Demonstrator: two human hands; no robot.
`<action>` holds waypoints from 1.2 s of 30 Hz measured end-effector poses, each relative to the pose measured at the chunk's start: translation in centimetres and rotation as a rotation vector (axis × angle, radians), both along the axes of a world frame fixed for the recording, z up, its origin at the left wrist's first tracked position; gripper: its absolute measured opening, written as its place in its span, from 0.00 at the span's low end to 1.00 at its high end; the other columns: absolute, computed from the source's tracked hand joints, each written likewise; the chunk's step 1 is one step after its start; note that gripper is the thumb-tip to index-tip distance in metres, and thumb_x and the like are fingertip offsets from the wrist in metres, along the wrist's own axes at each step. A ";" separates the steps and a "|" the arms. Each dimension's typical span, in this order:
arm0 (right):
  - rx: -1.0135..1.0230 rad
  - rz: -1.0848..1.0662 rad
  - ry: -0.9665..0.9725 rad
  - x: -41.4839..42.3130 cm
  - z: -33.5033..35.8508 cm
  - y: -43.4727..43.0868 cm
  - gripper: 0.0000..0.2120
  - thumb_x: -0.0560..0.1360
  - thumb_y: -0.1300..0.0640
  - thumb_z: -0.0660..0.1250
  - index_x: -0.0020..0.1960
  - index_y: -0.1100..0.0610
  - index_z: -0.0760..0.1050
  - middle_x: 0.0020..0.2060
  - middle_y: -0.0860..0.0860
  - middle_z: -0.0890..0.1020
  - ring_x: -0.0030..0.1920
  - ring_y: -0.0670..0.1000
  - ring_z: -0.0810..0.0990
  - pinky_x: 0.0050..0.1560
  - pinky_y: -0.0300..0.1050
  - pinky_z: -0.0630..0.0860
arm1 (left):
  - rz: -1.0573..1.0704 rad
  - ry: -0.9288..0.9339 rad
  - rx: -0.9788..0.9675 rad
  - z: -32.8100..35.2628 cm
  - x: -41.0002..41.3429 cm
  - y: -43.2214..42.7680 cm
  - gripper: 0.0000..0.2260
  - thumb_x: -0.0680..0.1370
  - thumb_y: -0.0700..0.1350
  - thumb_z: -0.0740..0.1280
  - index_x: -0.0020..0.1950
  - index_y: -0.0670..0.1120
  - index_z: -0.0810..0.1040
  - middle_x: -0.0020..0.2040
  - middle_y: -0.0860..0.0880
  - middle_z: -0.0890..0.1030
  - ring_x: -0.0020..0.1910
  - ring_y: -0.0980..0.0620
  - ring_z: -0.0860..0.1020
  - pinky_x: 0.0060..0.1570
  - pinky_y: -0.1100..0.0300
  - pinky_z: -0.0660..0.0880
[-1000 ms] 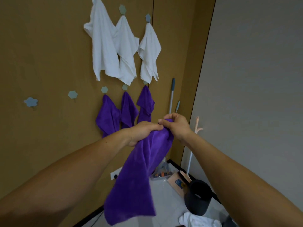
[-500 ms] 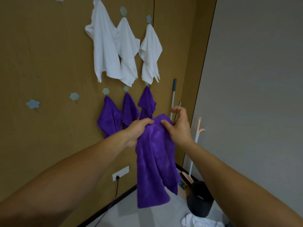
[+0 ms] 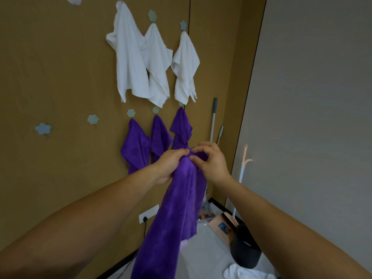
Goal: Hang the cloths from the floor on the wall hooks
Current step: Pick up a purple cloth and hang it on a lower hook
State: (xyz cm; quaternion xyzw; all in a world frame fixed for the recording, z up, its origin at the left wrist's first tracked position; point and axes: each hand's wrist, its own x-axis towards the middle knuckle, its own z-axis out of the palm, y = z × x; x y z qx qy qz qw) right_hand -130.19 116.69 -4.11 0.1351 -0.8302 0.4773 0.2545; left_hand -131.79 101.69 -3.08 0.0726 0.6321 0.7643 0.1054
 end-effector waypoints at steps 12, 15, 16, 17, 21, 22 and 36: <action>0.169 0.026 -0.051 0.2 1.0 0.3 0.07 0.72 0.59 0.73 0.49 0.60 0.82 0.53 0.52 0.80 0.55 0.49 0.78 0.59 0.43 0.73 | 0.034 0.019 -0.104 -0.1 0.4 -0.1 0.11 0.77 0.45 0.63 0.40 0.46 0.84 0.36 0.48 0.83 0.35 0.53 0.81 0.38 0.59 0.76; 0.217 0.021 0.005 0.3 0.8 0.6 0.04 0.74 0.58 0.70 0.47 0.57 0.81 0.56 0.50 0.79 0.57 0.46 0.76 0.59 0.41 0.72 | -0.020 0.076 -0.154 -0.3 0.5 0.0 0.14 0.78 0.44 0.62 0.37 0.48 0.83 0.33 0.51 0.81 0.33 0.54 0.79 0.34 0.61 0.73; 0.182 0.018 0.023 0.3 0.7 0.8 0.03 0.75 0.58 0.69 0.47 0.56 0.80 0.57 0.48 0.79 0.57 0.44 0.76 0.59 0.40 0.72 | -0.038 0.109 -0.163 -0.2 0.5 0.0 0.12 0.78 0.43 0.61 0.38 0.49 0.82 0.32 0.51 0.80 0.32 0.54 0.78 0.32 0.62 0.72; 0.113 0.018 0.022 0.3 0.8 0.9 0.02 0.76 0.57 0.68 0.46 0.55 0.78 0.57 0.47 0.78 0.57 0.41 0.76 0.58 0.37 0.71 | -0.056 0.143 -0.172 -0.1 0.4 -0.2 0.11 0.78 0.41 0.61 0.41 0.49 0.82 0.33 0.51 0.80 0.32 0.55 0.78 0.31 0.63 0.72; -0.189 0.083 -0.083 0.4 1.2 1.5 0.02 0.77 0.58 0.67 0.47 0.55 0.75 0.52 0.39 0.77 0.46 0.38 0.77 0.47 0.28 0.74 | -0.097 0.289 -0.280 -0.1 -0.1 -1.1 0.12 0.79 0.37 0.60 0.49 0.51 0.81 0.34 0.56 0.83 0.30 0.62 0.79 0.27 0.69 0.72; -0.207 0.095 -0.095 0.4 1.3 1.5 0.02 0.77 0.58 0.67 0.48 0.56 0.75 0.49 0.41 0.79 0.45 0.41 0.78 0.47 0.32 0.75 | -0.118 0.324 -0.304 -0.2 -0.3 -1.2 0.14 0.79 0.37 0.59 0.50 0.52 0.82 0.35 0.56 0.83 0.31 0.63 0.79 0.29 0.71 0.72; -0.043 -0.047 -0.215 -1.1 1.8 1.1 0.02 0.76 0.59 0.68 0.45 0.57 0.76 0.40 0.54 0.81 0.39 0.51 0.80 0.42 0.46 0.78 | -0.122 0.407 -0.294 -1.8 -1.0 -1.4 0.13 0.82 0.37 0.57 0.59 0.49 0.78 0.36 0.58 0.83 0.34 0.65 0.80 0.32 0.72 0.73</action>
